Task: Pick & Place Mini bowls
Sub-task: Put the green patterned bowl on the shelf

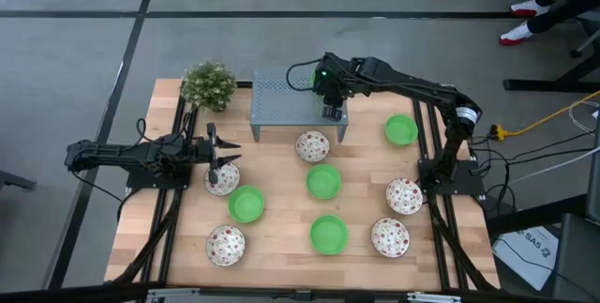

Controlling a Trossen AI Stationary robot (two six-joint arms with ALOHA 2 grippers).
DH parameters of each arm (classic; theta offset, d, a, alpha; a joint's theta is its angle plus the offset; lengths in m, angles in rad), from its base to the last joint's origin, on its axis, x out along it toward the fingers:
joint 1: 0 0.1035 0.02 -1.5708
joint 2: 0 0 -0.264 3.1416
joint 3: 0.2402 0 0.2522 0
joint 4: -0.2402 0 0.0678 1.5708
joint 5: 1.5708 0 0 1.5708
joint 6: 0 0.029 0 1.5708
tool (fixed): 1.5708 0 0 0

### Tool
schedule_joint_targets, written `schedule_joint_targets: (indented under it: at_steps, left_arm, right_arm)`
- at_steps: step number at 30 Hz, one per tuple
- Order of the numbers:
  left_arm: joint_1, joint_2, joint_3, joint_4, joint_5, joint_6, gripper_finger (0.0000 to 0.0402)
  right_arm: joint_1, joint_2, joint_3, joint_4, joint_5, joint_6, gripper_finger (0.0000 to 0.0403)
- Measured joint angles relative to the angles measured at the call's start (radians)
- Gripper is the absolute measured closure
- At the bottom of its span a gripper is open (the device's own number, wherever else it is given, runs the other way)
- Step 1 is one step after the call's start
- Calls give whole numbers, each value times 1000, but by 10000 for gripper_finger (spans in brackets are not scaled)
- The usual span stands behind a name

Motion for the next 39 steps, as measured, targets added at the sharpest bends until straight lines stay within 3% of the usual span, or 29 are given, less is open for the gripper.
schedule_joint_targets:
  at_steps: [9, 21, 39]
  left_arm:
    - [0, 0, 0, 0, 0, 0, 274]
    - [0, 0, 0, 0, 0, 0, 274]
    - [0, 0, 0, 0, 0, 0, 274]
  right_arm:
    - [-1, -7, 105, -72, -16, 14, 228]
    - [21, -7, 276, -135, -122, 291, 223]
    - [276, -7, 333, -201, -130, 663, 223]
